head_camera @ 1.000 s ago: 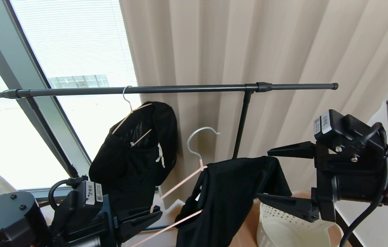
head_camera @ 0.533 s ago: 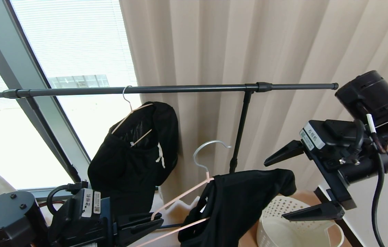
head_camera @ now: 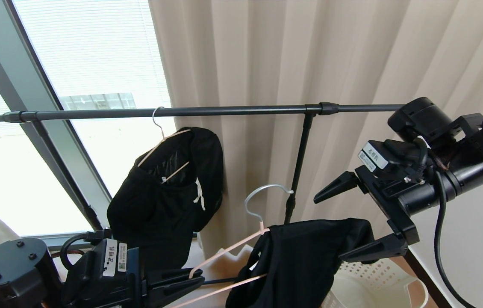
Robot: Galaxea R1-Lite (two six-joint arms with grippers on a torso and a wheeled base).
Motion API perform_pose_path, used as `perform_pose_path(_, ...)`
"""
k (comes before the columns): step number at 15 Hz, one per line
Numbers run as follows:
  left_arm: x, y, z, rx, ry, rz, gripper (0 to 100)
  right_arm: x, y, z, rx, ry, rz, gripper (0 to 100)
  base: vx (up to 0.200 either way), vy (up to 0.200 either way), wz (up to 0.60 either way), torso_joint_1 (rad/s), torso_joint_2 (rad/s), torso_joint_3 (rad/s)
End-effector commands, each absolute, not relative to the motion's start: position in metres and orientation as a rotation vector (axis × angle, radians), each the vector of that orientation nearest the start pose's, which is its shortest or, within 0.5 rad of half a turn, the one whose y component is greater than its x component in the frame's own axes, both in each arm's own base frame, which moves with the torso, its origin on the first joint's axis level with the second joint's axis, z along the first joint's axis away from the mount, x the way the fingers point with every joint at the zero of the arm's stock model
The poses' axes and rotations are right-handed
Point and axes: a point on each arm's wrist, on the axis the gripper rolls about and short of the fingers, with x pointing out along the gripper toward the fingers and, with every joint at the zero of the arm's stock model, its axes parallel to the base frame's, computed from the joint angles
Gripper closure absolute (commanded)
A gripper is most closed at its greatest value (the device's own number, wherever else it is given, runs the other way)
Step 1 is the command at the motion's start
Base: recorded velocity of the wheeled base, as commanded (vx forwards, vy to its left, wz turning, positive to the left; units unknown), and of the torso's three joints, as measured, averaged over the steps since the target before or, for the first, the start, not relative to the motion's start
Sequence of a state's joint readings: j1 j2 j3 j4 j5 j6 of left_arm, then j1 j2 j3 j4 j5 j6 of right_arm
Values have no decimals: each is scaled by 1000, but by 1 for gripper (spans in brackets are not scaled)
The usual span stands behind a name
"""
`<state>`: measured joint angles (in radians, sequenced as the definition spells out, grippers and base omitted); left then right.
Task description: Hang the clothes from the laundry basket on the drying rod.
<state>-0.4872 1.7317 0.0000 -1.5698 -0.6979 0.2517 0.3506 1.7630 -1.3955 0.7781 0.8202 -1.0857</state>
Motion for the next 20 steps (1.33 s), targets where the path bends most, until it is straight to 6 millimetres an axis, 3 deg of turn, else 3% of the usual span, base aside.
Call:
perform_pose_path(1, 161, -104, 96, 203, 21, -1208, 100, 269, 122, 206, -562, 497, 1532, 0, 0, 0, 0, 0, 0, 0)
perform_pose_path(11, 160, -106, 95, 200, 28, -1218, 100, 274, 145, 193, -539, 521, 1573, 0, 0, 0, 0, 0, 0, 0)
perform_pose_path(20, 160, -106, 95, 201, 25, -1218, 100, 277, 149, 185, -531, 548, 1578, 0, 0, 0, 0, 0, 0, 0)
